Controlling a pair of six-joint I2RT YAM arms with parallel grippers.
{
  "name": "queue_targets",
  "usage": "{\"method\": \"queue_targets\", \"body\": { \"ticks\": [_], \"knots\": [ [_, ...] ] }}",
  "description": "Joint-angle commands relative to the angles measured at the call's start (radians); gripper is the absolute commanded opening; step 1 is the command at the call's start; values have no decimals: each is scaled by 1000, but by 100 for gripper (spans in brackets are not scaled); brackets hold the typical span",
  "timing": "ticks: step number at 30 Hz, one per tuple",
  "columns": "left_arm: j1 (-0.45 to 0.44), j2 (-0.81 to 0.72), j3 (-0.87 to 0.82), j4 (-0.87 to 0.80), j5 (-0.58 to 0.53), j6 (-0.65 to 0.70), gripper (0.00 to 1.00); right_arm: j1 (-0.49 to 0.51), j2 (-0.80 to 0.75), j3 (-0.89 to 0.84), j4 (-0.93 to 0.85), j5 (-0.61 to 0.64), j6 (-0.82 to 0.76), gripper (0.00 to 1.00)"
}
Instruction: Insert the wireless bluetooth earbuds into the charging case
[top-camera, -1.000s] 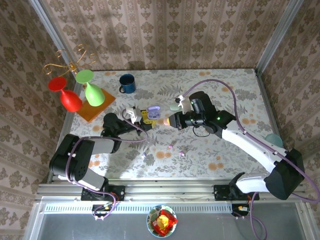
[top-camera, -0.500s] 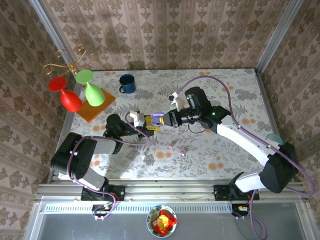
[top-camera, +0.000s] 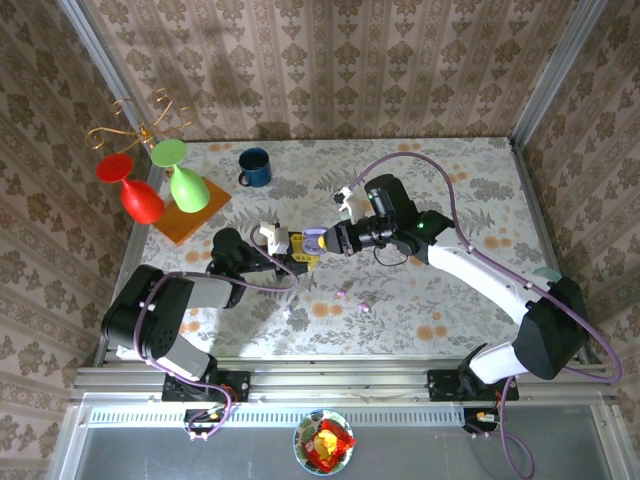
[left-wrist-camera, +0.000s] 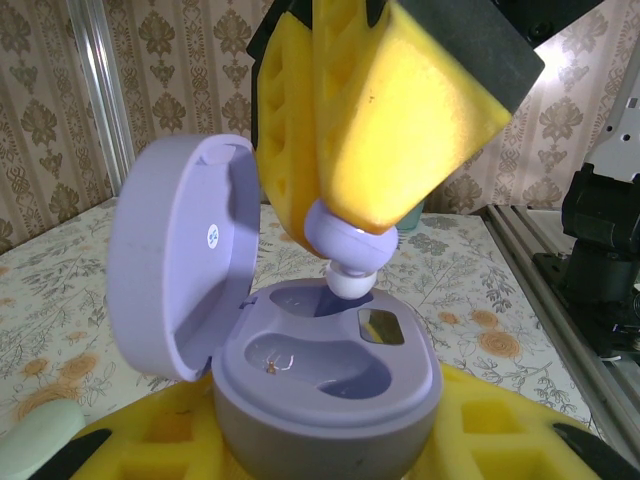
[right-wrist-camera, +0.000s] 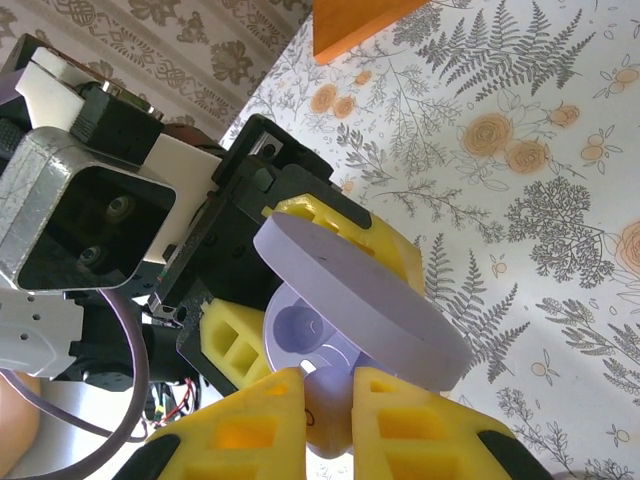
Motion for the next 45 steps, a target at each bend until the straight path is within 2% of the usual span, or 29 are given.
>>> {"method": "queue_targets", "body": {
  "ticks": [1,7,11,21,28,32,35,40,45],
  "knots": [
    [-7,-22,4,27,16,-2,31,-3,14,29,-33,23,-30,15],
    [-7,-30,7,26,19,-7,31,-3,32,33,-18,13,-20,16],
    [-7,-34,7,26,21,-11,31,-3,42,40,-15,18,-11,21],
    [20,-35,-7,25,7,-6,31,-6,-82,-12,20,81,1,41],
    [98,-52,-13,26,-20,-23,31,1,-167,-103,74,102,41,46],
    [190,-84,-13,26,-47,-52,31,29,-176,-144,80,175,64,47],
    [252,-112,-16,25,-63,-63,31,62,-152,-160,85,233,101,47],
    [293,-135,-13,26,-110,-56,31,135,-42,-173,140,265,203,47],
    [308,-129,3,25,-132,-50,31,195,135,-179,268,208,404,45]
  ]
}}
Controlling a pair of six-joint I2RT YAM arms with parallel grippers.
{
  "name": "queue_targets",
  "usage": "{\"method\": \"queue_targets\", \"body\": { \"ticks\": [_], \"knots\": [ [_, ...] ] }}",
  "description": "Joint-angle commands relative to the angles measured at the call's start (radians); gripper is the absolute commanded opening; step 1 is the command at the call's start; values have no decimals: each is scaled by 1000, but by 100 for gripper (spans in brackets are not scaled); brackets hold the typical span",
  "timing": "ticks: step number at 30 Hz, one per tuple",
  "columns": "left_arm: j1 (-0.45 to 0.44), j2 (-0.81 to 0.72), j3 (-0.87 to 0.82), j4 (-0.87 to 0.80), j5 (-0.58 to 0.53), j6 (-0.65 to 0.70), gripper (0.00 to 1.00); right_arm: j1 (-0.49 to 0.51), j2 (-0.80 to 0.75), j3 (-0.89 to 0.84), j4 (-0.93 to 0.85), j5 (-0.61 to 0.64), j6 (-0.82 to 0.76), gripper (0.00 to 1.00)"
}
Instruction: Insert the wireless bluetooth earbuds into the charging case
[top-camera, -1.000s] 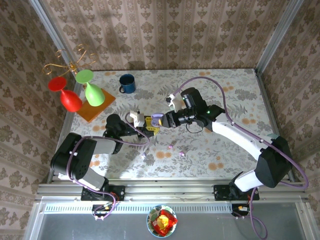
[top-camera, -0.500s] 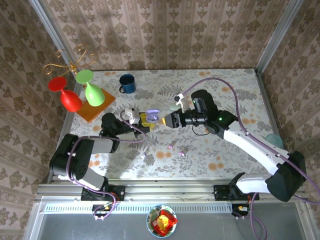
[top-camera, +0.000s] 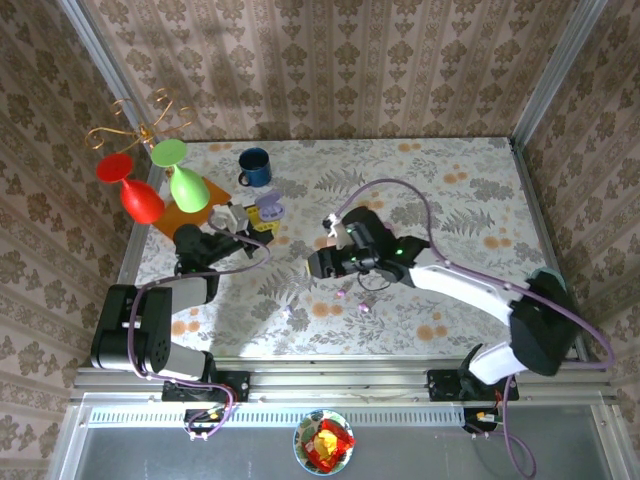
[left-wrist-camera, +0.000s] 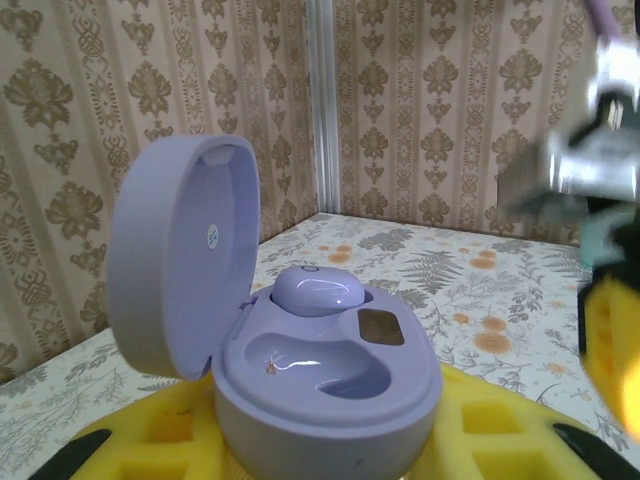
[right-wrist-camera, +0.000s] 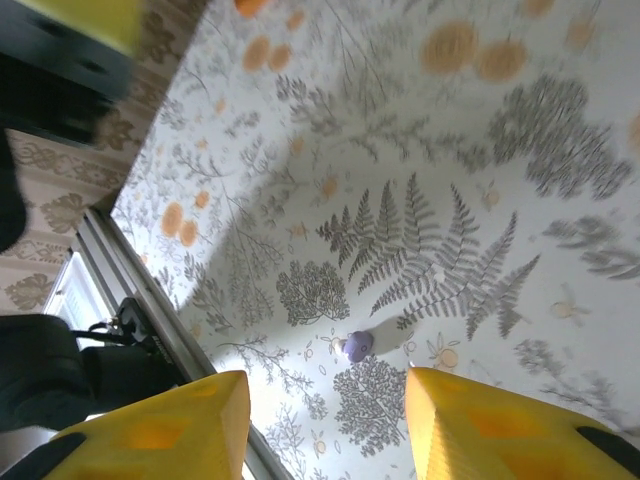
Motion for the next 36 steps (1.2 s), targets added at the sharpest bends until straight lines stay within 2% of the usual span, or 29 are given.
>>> {"method": "queue_targets", "body": {
  "ticks": [1,6,13,22,36],
  "knots": [
    [11,-12,13,25,-18,-10,31,33,100,-25,137,-40,200,45],
    [14,-12,14,25,-17,-4,31,58,226,-48,271,-110,374,42],
    [15,-17,4,25,-18,-1,31,83,356,-75,415,-162,515,35],
    [14,-23,2,25,-20,-5,31,122,422,-51,386,-156,530,35],
    [15,-43,-1,25,-13,-11,31,116,481,-20,378,-170,535,33]
  ]
}}
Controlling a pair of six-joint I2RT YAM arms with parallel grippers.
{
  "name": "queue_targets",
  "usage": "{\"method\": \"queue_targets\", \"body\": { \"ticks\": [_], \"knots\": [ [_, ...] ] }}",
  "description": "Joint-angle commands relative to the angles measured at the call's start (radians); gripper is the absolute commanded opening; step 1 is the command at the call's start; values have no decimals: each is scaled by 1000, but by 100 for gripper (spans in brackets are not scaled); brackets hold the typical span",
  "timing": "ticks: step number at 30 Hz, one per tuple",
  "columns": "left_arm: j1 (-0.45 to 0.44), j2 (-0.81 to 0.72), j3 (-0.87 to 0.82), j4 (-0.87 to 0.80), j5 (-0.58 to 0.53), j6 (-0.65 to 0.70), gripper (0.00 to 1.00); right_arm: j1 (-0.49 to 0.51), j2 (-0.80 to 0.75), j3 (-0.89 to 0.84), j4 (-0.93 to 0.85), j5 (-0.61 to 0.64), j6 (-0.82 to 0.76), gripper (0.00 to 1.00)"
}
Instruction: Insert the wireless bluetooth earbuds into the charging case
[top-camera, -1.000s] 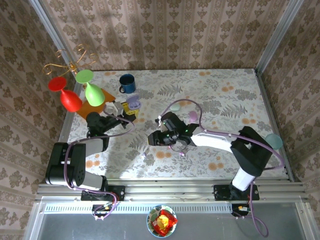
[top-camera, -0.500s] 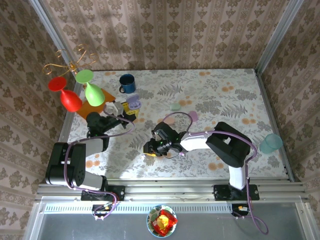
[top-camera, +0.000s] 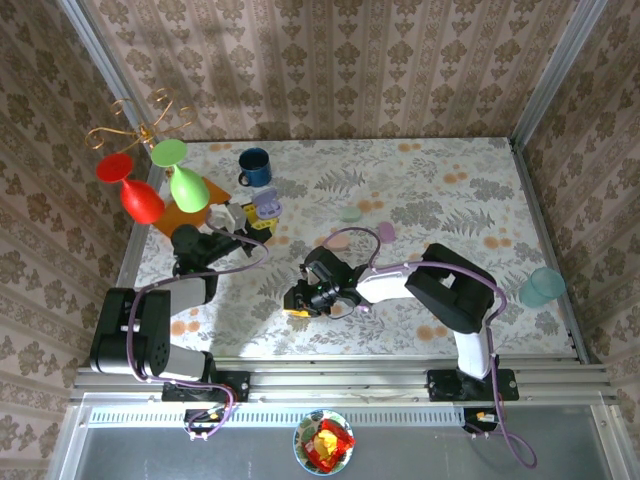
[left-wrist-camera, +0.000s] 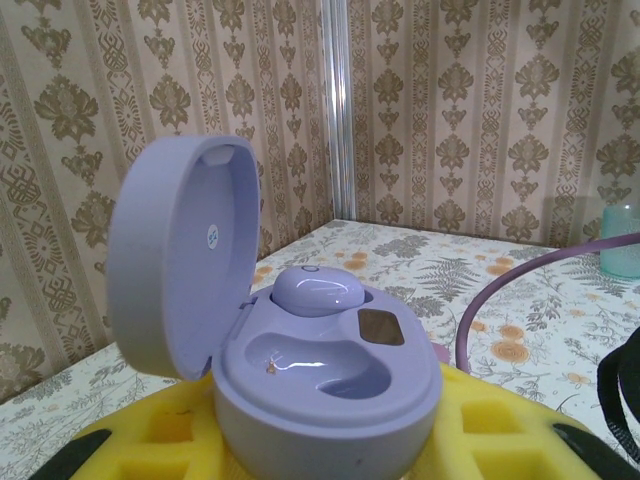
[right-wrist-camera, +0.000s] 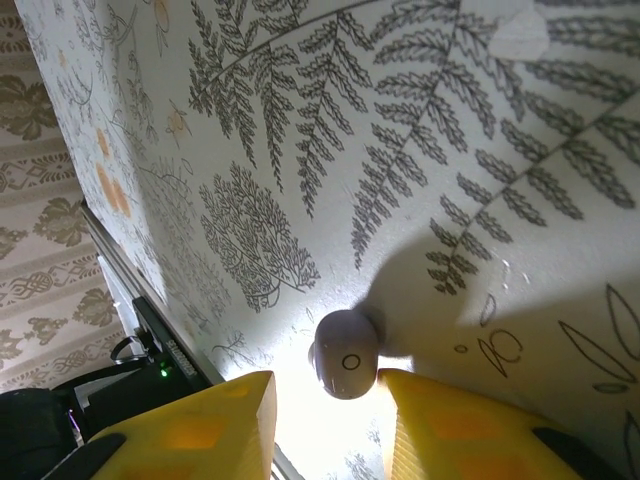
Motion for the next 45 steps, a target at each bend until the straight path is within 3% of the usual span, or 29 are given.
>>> {"method": "queue_targets", "body": {
  "ticks": [1,17,28,36,45],
  "knots": [
    [9,-22,0,24,5,-12,31,-7,43,23,-8,9,-2,33],
    [9,-28,-1,24,6,-13,31,-10,92,157,-306,83,-112,30],
    [8,-23,-5,25,5,-8,31,-10,96,190,-372,119,-139,21],
    [0,-10,-11,23,-11,15,31,-20,-52,126,-395,269,-189,21],
    [-92,51,2,25,-71,94,31,-104,-270,28,-466,403,-253,20]
  ]
}}
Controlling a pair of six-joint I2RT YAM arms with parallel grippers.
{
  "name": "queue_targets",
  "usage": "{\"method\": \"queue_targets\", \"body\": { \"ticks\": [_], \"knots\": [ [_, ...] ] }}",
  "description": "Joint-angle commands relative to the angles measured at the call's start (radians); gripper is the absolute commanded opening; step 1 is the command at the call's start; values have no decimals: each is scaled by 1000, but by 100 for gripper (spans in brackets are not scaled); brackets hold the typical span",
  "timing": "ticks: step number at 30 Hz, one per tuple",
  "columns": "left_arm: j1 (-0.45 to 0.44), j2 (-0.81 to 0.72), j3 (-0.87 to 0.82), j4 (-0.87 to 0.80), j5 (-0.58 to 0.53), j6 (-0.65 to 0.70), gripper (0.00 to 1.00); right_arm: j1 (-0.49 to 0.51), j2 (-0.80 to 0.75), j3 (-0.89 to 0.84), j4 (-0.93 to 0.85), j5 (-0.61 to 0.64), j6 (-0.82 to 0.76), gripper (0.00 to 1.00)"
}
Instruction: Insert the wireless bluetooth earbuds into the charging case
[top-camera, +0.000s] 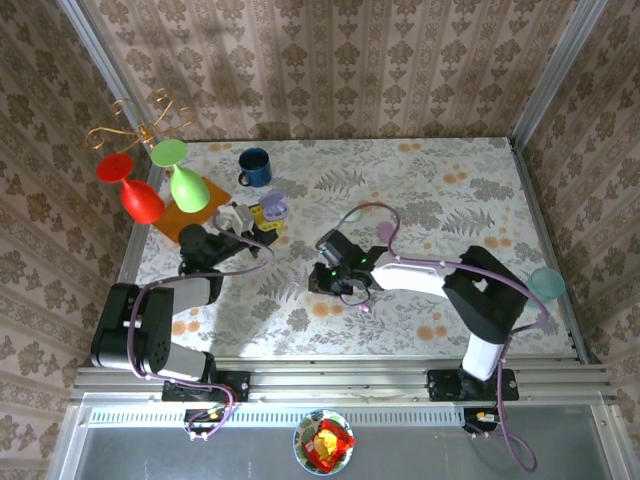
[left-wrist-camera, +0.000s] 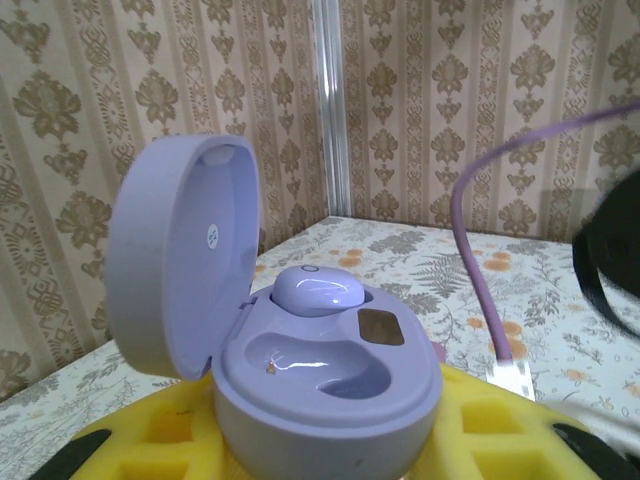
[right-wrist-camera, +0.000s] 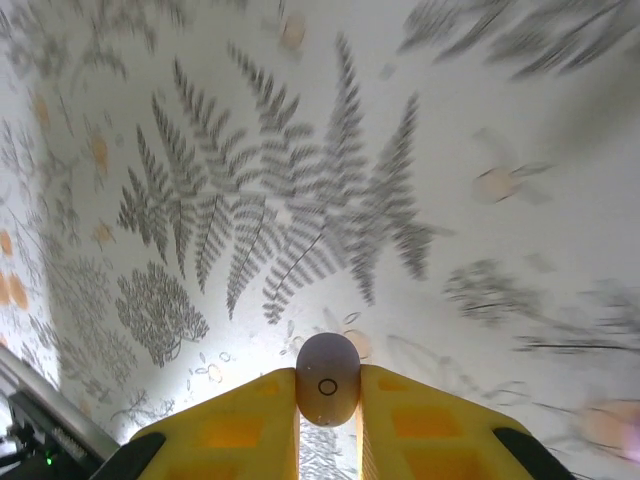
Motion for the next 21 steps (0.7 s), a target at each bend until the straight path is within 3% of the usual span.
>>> {"method": "queue_targets", "body": {
  "ticks": [1,11,21],
  "knots": [
    [-38,29,2,26,-36,61,31,-32,-93,-23,-72,103,-58,21],
    [-143,116,7,27,-62,130,30,-120,-289,16,-191,172,-181,21],
    [-225,159,4,26,-164,222,30,-124,-330,142,-236,137,-273,21]
  ]
}}
